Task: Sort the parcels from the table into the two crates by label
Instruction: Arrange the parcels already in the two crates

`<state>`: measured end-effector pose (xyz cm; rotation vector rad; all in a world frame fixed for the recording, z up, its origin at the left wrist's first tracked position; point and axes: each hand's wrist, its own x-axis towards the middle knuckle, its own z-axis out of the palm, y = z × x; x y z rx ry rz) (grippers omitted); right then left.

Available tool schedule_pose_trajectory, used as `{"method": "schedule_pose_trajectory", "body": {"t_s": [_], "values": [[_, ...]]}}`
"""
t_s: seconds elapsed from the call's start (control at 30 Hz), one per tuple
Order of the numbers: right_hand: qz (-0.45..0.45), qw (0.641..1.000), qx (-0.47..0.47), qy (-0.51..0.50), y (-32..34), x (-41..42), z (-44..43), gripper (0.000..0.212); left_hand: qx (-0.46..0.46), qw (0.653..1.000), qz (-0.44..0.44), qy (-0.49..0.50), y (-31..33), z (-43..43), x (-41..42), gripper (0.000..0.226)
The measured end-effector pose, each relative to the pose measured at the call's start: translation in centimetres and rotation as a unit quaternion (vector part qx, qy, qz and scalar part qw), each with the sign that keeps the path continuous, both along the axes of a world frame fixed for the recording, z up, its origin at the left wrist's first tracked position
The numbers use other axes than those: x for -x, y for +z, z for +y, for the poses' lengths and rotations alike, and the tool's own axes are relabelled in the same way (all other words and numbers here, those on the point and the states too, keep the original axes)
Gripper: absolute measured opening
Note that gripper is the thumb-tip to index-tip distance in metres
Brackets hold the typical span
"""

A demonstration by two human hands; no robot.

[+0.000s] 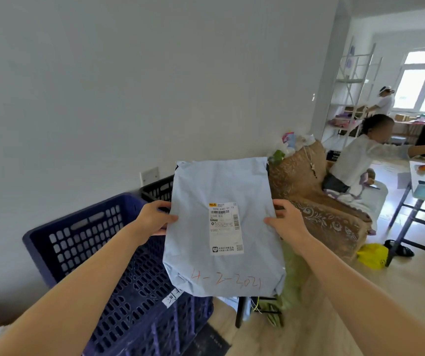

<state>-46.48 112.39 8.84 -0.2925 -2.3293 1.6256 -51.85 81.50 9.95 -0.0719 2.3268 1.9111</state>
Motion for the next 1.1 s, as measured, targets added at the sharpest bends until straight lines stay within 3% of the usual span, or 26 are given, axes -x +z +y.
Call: {"method": "schedule_pose_trajectory", "body": {"t_s": [0.53,1.1], "values": [[-0.016,0.988,0.004,0.152,1.8,22.4,12.0,0.046,-0.030,0.986,-0.018,0.165,-1.5,11.8,12.5,0.045],[-0.061,0.973,-0.043,0.219,-3.2,39.7,6.7,0.038,0.090,0.963,-0.045,0.248,-4.9,9.3,26.0,0.040]]}}
